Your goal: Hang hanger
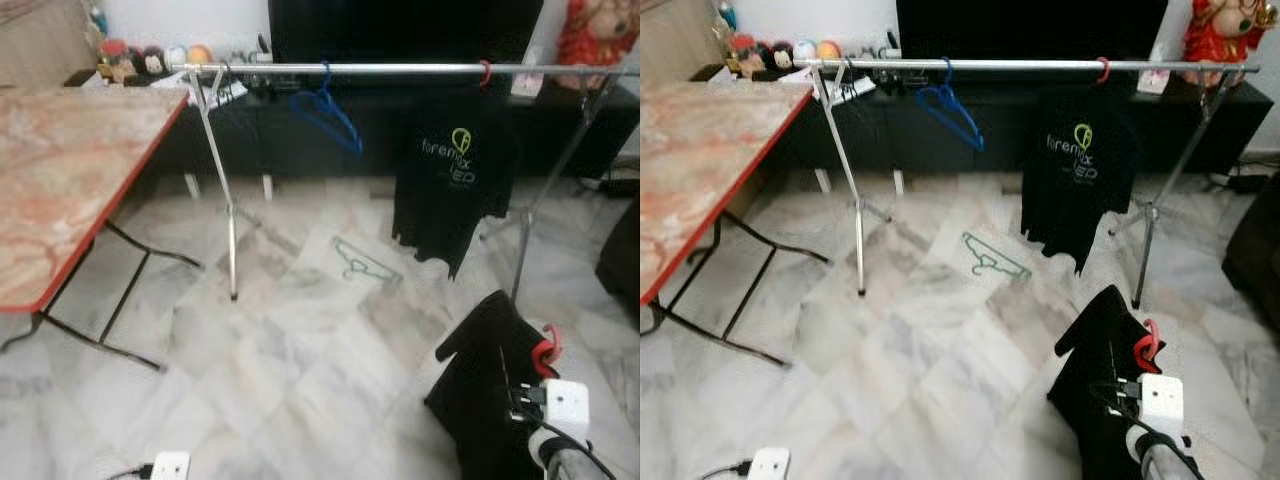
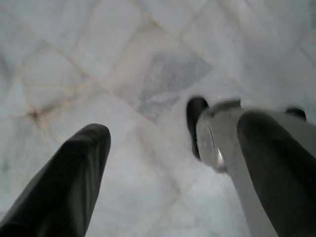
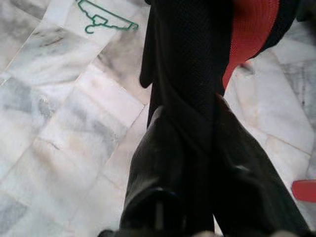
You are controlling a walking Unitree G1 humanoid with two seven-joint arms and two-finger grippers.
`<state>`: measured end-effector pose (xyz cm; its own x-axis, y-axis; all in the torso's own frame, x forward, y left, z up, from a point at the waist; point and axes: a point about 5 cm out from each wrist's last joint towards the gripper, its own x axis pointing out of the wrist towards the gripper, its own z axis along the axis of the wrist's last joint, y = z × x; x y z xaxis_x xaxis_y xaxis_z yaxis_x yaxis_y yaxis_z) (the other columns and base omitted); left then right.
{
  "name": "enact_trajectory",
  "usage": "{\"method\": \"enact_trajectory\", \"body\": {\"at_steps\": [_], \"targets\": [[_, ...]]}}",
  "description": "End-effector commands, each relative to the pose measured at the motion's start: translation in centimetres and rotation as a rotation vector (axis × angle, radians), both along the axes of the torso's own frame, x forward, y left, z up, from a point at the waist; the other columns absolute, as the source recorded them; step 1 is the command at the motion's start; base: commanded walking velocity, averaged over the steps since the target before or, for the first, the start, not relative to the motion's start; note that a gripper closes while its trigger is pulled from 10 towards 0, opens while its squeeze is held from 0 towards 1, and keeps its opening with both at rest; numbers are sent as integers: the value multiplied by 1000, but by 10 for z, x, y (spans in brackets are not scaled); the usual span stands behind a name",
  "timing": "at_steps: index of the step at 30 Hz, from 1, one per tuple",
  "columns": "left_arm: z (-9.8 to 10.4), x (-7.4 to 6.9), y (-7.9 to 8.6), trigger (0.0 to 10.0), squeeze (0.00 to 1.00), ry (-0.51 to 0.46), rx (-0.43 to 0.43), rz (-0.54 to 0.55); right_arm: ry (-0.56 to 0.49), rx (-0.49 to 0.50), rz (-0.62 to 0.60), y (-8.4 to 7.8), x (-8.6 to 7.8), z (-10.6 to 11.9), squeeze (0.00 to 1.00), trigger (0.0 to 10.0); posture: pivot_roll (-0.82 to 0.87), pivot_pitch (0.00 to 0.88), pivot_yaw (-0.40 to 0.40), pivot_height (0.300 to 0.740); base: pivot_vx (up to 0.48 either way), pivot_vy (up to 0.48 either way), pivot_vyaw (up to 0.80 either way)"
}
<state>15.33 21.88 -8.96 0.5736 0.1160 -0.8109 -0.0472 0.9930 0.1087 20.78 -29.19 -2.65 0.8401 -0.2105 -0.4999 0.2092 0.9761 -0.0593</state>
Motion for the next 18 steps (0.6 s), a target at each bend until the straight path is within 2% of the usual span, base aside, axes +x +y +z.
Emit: {"method": "enact_trajectory", "body": {"at_steps": [1,5,9,18], "targets": [[-4,-10,1,10000,0,33,-3,4,-16,1,-19,-4,1,2,0,10000,-63,54,-47,740,-266,0,0],[-4,-11,1,10000,0,38,-3,5,-12,4,-15,0,2,1,0,10000,-65,54,-47,740,-261,0,0],[-4,-12,2,10000,0,40,-1,5,-16,6,-9,6,0,-2,0,10000,-66,53,-48,740,0,0,0],[-4,-10,2,10000,0,40,1,6,-45,1,4,8,-2,-2,0,10000,-66,54,-49,740,0,0,0]]}}
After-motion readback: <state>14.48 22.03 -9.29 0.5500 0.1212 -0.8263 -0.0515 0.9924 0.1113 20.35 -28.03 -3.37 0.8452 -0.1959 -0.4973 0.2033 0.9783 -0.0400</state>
